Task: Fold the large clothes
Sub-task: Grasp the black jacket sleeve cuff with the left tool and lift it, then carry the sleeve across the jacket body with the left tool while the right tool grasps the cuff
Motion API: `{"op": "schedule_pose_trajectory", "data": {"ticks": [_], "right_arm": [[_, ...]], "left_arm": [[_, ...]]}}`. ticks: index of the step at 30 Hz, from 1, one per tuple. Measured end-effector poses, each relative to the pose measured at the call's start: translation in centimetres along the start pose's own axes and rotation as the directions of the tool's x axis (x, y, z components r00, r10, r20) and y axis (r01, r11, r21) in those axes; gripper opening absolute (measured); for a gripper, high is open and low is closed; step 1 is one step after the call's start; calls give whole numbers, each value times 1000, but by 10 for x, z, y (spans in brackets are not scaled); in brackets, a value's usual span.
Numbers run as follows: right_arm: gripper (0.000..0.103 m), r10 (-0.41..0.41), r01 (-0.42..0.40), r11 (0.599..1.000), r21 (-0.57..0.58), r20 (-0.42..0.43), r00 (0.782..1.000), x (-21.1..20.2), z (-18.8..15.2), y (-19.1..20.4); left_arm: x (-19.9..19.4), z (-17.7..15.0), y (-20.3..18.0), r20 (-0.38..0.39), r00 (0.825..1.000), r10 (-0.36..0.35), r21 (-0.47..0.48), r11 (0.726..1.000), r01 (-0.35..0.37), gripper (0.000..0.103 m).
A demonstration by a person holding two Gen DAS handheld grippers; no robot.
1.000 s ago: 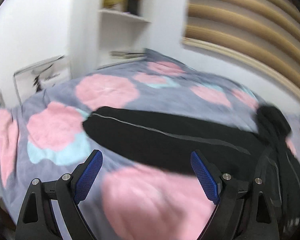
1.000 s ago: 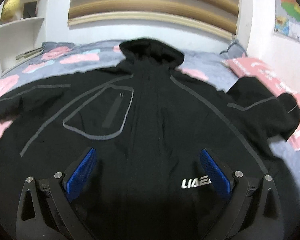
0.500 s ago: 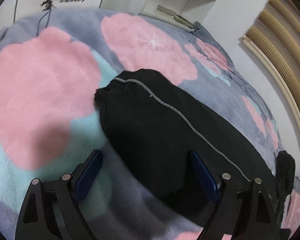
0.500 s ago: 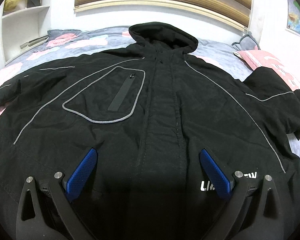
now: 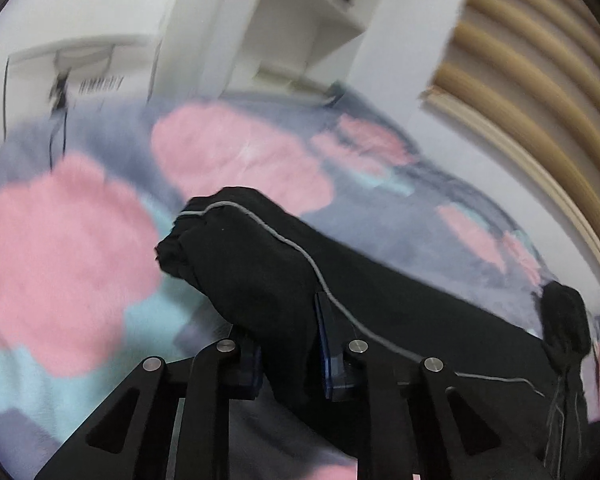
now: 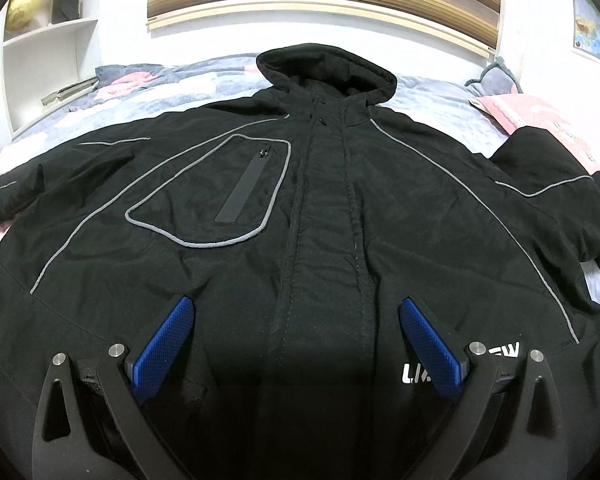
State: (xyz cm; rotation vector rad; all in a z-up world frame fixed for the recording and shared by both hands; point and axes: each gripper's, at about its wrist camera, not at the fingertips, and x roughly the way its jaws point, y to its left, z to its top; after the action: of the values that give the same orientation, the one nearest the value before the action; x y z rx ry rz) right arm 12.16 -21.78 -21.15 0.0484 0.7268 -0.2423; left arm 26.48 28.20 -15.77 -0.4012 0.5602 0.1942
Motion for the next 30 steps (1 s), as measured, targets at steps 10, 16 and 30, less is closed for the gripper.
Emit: {"op": "schedule_pose_trajectory", "data": {"ticks": [10,16,30], "right_arm": [[103,8,-8,1000,13,7,1000,-1,-1,-2],[103,18,-19,999,26,12,1000,-2,0,-5],[103,36,-36,998,48,-1,999,-2,0,-8]], "left_arm": [[-83,-2,-152,58,952,-300,366,894,259,17],[-91,-55,-254,-107,899,-424,545,731,410,16],[-20,-182,-327,-543,810,-222,620,545,565,35]]}}
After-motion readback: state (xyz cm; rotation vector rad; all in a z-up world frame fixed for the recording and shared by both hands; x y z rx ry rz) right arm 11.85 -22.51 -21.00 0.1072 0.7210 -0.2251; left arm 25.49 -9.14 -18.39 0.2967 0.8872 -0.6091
